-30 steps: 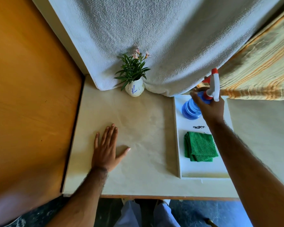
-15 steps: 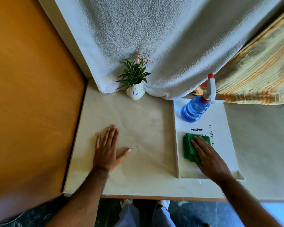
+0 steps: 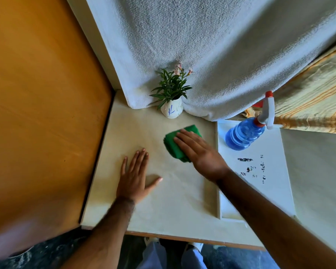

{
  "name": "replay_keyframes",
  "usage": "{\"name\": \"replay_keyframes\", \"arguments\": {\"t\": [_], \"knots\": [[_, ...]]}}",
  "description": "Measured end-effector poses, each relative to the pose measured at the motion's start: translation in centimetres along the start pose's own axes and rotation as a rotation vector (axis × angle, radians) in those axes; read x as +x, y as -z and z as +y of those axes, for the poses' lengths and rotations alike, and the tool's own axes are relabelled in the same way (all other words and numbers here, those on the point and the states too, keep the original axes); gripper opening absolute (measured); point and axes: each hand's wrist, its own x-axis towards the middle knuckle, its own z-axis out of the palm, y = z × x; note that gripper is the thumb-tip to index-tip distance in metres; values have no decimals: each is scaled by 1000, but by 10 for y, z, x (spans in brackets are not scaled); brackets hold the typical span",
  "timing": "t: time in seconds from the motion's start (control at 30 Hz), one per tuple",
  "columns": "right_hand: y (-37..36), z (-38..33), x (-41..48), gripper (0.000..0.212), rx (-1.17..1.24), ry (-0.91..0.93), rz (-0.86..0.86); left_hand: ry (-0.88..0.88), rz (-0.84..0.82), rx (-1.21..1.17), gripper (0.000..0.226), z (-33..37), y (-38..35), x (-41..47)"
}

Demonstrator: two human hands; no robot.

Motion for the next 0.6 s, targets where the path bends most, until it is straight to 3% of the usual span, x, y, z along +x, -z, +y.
{"name": "replay_keyframes", "arguments": {"t": [0.33,0.6], "knots": [[-32,37,96,40,-170,168,-40,30,-96,33,107,-1,-1,1],[-44,57,101,49,-35,149,-185,29,-103,57,108,1,6,1]]}}
